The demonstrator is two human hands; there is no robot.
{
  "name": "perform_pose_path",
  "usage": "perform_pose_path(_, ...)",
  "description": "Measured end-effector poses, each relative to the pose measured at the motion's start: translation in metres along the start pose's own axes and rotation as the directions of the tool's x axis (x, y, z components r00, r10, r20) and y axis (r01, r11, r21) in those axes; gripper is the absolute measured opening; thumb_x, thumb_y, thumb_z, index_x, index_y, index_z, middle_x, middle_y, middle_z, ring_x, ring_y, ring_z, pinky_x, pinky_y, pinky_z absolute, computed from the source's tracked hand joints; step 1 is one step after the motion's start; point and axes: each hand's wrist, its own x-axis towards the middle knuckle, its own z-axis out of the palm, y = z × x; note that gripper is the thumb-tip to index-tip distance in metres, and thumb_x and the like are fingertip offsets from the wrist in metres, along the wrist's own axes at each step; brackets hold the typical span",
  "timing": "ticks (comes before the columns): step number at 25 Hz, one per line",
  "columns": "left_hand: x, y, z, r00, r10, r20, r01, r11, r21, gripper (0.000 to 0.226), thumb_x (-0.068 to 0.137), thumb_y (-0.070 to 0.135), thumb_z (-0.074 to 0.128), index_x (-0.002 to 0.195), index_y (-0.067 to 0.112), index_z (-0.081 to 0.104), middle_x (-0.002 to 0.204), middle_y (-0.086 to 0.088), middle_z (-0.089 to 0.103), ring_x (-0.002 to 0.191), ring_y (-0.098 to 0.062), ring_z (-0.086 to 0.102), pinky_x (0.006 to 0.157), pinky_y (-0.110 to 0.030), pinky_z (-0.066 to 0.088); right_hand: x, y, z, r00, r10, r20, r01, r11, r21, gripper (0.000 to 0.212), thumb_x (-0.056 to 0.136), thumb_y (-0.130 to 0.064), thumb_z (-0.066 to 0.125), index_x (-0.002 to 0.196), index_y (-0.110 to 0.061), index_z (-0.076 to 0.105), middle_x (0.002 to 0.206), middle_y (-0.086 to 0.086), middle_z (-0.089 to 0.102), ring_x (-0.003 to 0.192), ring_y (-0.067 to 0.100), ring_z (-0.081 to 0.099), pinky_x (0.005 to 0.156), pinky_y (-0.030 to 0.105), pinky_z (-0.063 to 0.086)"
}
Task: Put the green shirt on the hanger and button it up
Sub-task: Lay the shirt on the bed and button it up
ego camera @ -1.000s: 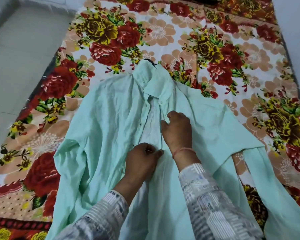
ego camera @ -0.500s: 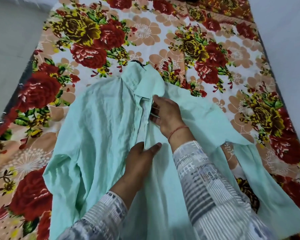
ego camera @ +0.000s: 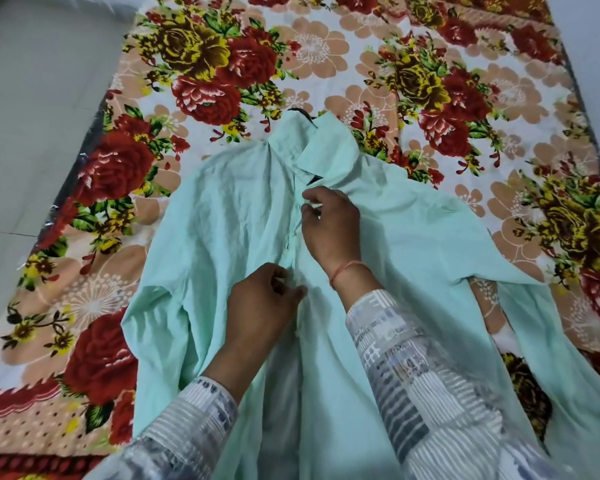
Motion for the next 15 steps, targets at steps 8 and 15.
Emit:
perform_pose_path(8, -0.046, -0.037, -0.031, 0.996, 0.081, -0.023, -0.066, 0.923, 0.378, 0.011, 0.084, 0.021, 0.078, 0.089, 0.020, 0.068, 0.084, -0.003, 0.076, 0.086, -0.031, 0.072, 0.067, -0.035, 0.045, -0.121, 0.011, 0.013, 0.857, 0.326, 0.399, -0.369, 0.929, 0.035, 0.039, 0.071, -0.053, 0.065, 0.080, -0.016, 0.071, 0.065, 0.006, 0.074, 0.072, 0.028, 0.076, 0.077, 0.049, 0.064)
perform_pose_path(15, -0.083, -0.027, -0.039, 0.999, -0.033, 0.018, 0.037, 0.939, -0.343, 0.008, 0.089, 0.018, 0.086, 0.090, 0.022, 0.080, 0.078, 0.005, 0.080, 0.071, -0.012, 0.074, 0.068, -0.026, 0.058, -0.127, 0.015, 0.001, 0.903, 0.387, 0.186, -0.417, 0.892, 0.173, 0.029, 0.081, -0.020, 0.079, 0.110, -0.015, 0.072, 0.093, 0.005, 0.078, 0.083, 0.026, 0.073, 0.082, 0.041, 0.063)
